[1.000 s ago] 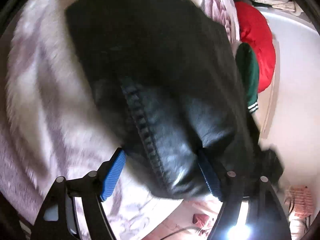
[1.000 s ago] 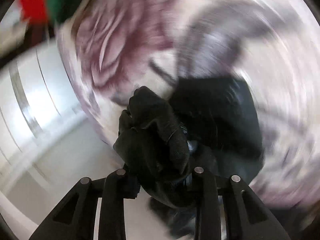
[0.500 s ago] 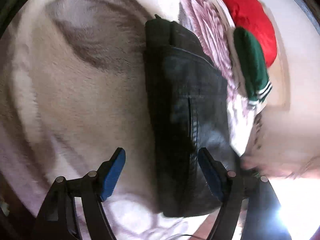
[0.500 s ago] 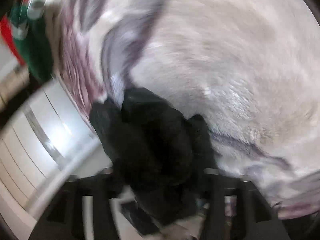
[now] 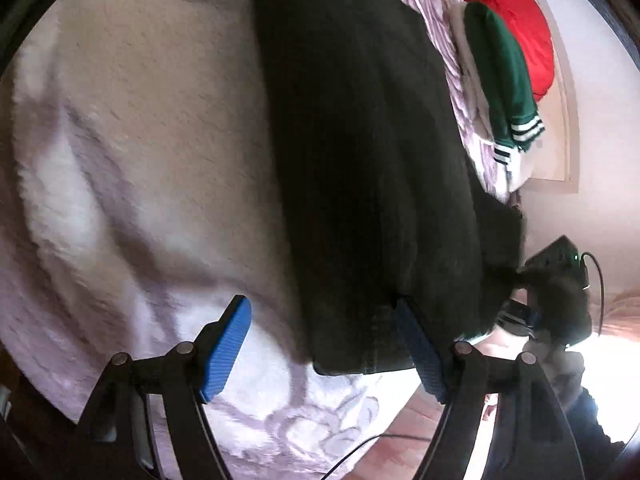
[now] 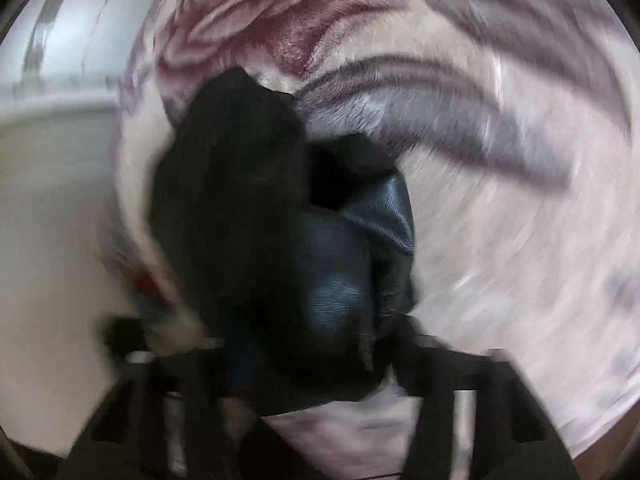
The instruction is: Fold large clothes
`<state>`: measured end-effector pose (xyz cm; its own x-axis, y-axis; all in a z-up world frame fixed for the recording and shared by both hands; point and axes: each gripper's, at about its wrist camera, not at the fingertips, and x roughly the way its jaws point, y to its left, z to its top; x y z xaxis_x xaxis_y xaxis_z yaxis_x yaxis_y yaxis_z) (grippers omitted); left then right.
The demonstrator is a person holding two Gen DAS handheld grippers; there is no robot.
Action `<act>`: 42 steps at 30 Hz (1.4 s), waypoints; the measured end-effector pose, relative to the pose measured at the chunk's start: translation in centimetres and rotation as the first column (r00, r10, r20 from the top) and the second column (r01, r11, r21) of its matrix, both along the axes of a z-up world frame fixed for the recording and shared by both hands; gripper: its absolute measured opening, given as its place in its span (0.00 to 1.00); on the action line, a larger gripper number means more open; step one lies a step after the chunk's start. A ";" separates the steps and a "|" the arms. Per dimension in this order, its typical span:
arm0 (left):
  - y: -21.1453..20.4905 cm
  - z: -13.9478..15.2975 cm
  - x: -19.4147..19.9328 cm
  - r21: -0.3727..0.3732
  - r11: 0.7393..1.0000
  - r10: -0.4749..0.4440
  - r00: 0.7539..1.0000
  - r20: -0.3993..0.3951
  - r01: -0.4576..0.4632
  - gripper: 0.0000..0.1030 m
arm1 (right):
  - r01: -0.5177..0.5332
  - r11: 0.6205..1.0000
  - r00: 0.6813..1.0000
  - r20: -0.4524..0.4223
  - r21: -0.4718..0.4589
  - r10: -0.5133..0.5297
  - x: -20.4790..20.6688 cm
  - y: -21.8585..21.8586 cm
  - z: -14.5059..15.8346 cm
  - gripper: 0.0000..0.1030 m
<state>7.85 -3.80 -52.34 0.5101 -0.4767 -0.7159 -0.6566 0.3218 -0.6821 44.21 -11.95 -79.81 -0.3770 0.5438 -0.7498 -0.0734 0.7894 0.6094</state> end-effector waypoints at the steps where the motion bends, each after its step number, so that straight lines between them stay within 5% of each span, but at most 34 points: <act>1: 0.1 0.2 0.2 -0.002 1.000 0.009 1.000 0.014 -0.009 0.71 | 0.125 0.991 0.990 -0.072 0.047 -0.122 -0.2 -1.3 0.3 0.35; 2: 0.2 0.4 0.4 -0.006 1.000 0.015 1.000 0.026 -0.015 0.71 | 0.265 0.960 0.954 -0.167 0.090 -0.248 -0.7 -2.7 0.6 0.34; 5: 1.0 1.1 1.1 0.008 0.999 0.031 0.999 0.031 -0.031 0.71 | 0.585 0.802 0.762 -0.422 0.124 -0.490 -4.1 -6.6 -0.9 0.34; 7: 1.7 1.6 1.6 0.030 0.999 0.029 0.999 0.026 -0.030 0.71 | 0.662 0.748 0.674 -0.467 0.040 -0.572 -6.9 -8.8 -4.0 0.34; 8: 1.9 2.0 1.9 0.054 0.998 0.019 1.000 0.012 -0.019 0.71 | 0.671 0.742 0.658 -0.462 0.000 -0.595 -7.7 -9.6 -5.2 0.34; 9: 2.0 2.4 2.4 0.077 0.997 0.003 1.000 0.000 -0.003 0.71 | 0.660 0.751 0.673 -0.432 -0.015 -0.601 -8.3 -10.3 -6.6 0.36; 11: 2.0 4.6 3.6 0.170 0.984 -0.056 0.998 -0.006 0.057 0.71 | 0.613 0.790 0.731 -0.354 -0.034 -0.583 -8.3 -11.3 -7.9 0.72; 13: 1.4 6.7 5.0 0.250 0.960 -0.124 0.992 -0.019 0.125 0.69 | 0.555 0.831 0.790 -0.301 -0.020 -0.535 -7.5 -11.0 -7.3 0.78; 14: 0.9 7.5 5.5 0.276 0.949 -0.155 0.988 -0.015 0.153 0.69 | 0.524 0.852 0.814 -0.287 -0.013 -0.505 -7.1 -10.8 -6.7 0.78; 15: 0.0 8.7 6.5 0.312 0.931 -0.195 0.981 -0.013 0.189 0.54 | 0.488 0.873 0.838 -0.273 -0.008 -0.472 -6.6 -10.5 -5.7 0.78; 16: -0.8 9.6 7.3 0.327 0.920 -0.228 0.974 -0.005 0.217 0.26 | 0.455 0.890 0.861 -0.249 -0.016 -0.444 -6.1 -10.5 -4.5 0.78; 18: -2.0 10.3 8.2 0.326 0.909 -0.273 0.962 -0.003 0.259 0.11 | 0.400 0.916 0.902 -0.160 -0.037 -0.400 -5.3 -10.4 -1.8 0.75; 20: -3.9 10.7 10.0 0.315 0.905 -0.310 0.950 0.030 0.285 0.10 | 0.376 0.926 0.922 -0.089 -0.008 -0.376 -4.7 -10.5 0.3 0.40; 26: -6.7 4.1 11.2 0.261 0.867 -0.405 0.906 -0.124 0.424 0.03 | 0.400 0.914 0.905 -0.129 -0.069 -0.406 -5.1 -10.7 -0.4 0.31; 28: -6.1 2.5 10.7 0.194 0.896 -0.388 0.917 -0.094 0.399 0.04 | 0.389 0.914 0.908 -0.119 -0.112 -0.401 -5.9 -9.6 -2.3 0.31; 33: -6.4 1.2 12.4 0.162 0.873 -0.452 0.888 -0.085 0.460 0.04 | 0.400 0.891 0.896 -0.112 -0.212 -0.429 -6.4 -8.2 -6.6 0.33; 36: -5.6 3.3 12.9 0.156 0.868 -0.465 0.882 -0.077 0.472 0.04 | 0.379 0.911 0.898 -0.173 -0.166 -0.405 -5.8 -9.3 -6.2 0.50; 37: -4.9 4.4 12.7 0.155 0.871 -0.458 0.885 -0.086 0.466 0.04 | 0.364 0.921 0.905 -0.180 -0.135 -0.384 -5.3 -10.1 -5.1 0.63; 38: -4.2 5.3 12.1 0.168 0.872 -0.449 0.888 -0.097 0.459 0.04 | 0.351 0.931 0.914 -0.181 -0.099 -0.364 -4.9 -10.6 -3.8 0.70; 39: -3.2 6.5 11.4 0.198 0.875 -0.432 0.897 -0.096 0.442 0.15 | 0.339 0.938 0.926 -0.149 -0.070 -0.346 -4.4 -11.1 -2.0 0.71; 40: -2.5 7.0 10.8 0.215 0.879 -0.416 0.905 -0.089 0.426 0.42 | 0.330 0.942 0.937 -0.097 -0.060 -0.335 -3.9 -11.4 -0.4 0.72; 42: 0.0 8.3 8.7 0.222 0.910 -0.345 0.936 -0.068 0.352 0.79 | 0.292 0.955 0.956 0.025 -0.045 -0.292 -2.8 -11.4 2.1 0.85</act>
<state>16.58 -3.84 -44.04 0.3201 -0.4440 -0.8369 -0.4916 0.6773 -0.5473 41.37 -23.35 -77.74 -0.1934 0.5916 -0.7827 0.1541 0.8062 0.5712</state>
